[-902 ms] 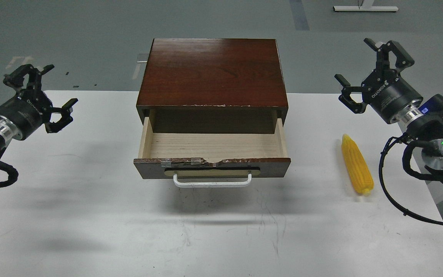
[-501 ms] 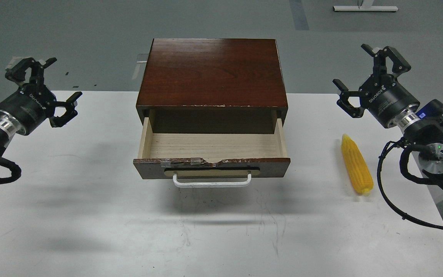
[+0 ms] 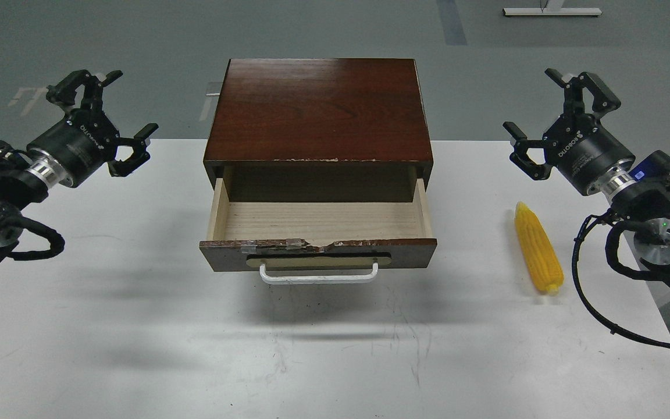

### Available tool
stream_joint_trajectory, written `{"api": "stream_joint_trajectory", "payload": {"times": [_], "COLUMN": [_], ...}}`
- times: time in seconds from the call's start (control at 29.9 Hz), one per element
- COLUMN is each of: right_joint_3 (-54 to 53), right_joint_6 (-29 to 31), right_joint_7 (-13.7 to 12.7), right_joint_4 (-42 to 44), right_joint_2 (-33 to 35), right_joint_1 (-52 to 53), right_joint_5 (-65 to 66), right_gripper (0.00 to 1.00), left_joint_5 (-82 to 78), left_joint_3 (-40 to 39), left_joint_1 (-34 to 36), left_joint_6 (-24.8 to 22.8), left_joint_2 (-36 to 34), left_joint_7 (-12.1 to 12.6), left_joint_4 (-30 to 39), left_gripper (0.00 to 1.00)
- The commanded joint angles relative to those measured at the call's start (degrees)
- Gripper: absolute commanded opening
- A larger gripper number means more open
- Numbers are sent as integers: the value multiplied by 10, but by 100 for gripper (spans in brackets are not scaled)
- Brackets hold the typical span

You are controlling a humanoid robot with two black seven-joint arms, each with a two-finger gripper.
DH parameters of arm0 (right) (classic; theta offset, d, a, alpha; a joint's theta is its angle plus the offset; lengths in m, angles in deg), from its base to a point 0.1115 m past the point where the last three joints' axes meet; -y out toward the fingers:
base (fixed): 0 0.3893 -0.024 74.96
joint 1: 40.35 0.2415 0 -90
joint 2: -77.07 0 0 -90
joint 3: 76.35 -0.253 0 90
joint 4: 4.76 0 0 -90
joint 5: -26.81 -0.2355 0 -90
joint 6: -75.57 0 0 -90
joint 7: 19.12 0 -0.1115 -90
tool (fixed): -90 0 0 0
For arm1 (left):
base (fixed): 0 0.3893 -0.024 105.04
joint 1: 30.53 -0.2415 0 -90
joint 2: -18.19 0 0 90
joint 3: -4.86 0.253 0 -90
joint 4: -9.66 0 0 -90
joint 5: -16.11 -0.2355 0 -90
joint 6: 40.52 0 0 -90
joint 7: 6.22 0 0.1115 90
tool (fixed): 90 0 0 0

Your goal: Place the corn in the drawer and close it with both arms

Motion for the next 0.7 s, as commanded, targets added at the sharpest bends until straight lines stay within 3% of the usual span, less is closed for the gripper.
{"api": "stream_joint_trajectory", "payload": {"times": [0.0,0.4,0.57,0.67], "right_joint_3": [-4,-14,-6,-1], "right_joint_6": [-1,6,8,7], "right_joint_7": [2,-4,-1,1], "right_joint_4": [3,7,7,6], "right_joint_2": [2,16,26,35], "right_joint_1": [1,11,12,12], "right_joint_5": [0,-1,0,2], "right_gripper": [100,100,100,100], "left_joint_5": [-3,-4,-4,-3], "left_joint_3": [0,-3,-3,-8], "left_joint_1": [4,5,7,6], "left_joint_6": [6,8,32,26], "left_joint_2": [7,5,-2,-4], "left_joint_7": [0,1,47,49], "left_joint_4": [0,23,26,26], "left_gripper": [98,98,98,98]}}
